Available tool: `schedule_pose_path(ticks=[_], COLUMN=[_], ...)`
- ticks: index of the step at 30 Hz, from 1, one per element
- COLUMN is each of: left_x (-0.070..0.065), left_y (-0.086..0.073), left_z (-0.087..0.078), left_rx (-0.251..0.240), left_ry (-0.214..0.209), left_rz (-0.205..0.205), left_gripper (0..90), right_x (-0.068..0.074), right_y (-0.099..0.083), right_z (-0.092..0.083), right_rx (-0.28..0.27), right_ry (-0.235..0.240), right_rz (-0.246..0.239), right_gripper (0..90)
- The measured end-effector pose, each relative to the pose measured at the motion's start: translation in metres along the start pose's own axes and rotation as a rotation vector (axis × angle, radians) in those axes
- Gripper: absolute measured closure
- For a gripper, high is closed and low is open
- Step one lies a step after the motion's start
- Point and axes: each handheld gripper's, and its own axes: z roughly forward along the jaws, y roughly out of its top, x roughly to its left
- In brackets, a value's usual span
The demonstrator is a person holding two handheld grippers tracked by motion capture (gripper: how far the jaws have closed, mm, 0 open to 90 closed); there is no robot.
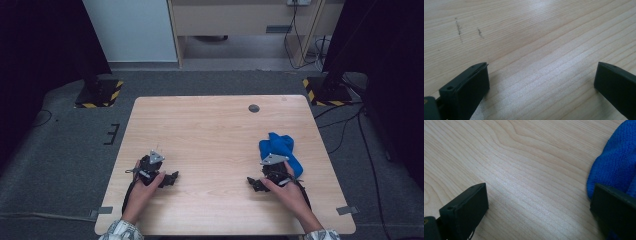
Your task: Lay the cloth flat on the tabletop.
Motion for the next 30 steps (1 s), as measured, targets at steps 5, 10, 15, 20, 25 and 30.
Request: schedule_pose_path(ticks=[5,10,15,20,25,30], left_x=[0.0,0.0,-0.001,-0.001,-0.001,-0.002], left_y=[0.0,0.001,0.0,0.001,0.001,0.0], left_z=[0.0,0.001,0.0,0.001,0.001,0.0], left_rx=[0.0,0.0,0.001,0.001,0.001,0.002], left_ry=[-0.001,-0.004,-0.008,-0.011,-0.011,-0.02], left_rz=[0.001,0.005,0.008,0.011,0.012,0.022], left_gripper=[0.0,0.0,0.0,0.0,0.0,0.0], right_x=[0.0,0.0,0.001,0.004,0.008,0.013], right_y=[0.0,0.0,0.001,0.006,0.009,0.016], right_z=[0.0,0.0,-0.001,-0.014,-0.023,-0.029], right_rx=[0.0,0.0,0.007,-0.036,-0.04,-0.051], right_ry=[0.0,0.0,-0.008,0.001,0.027,0.035], right_rz=[0.0,0.001,0.007,-0.019,-0.033,-0.056], right_gripper=[1.6,1.7,4.6,12.8,15.4,17.9])
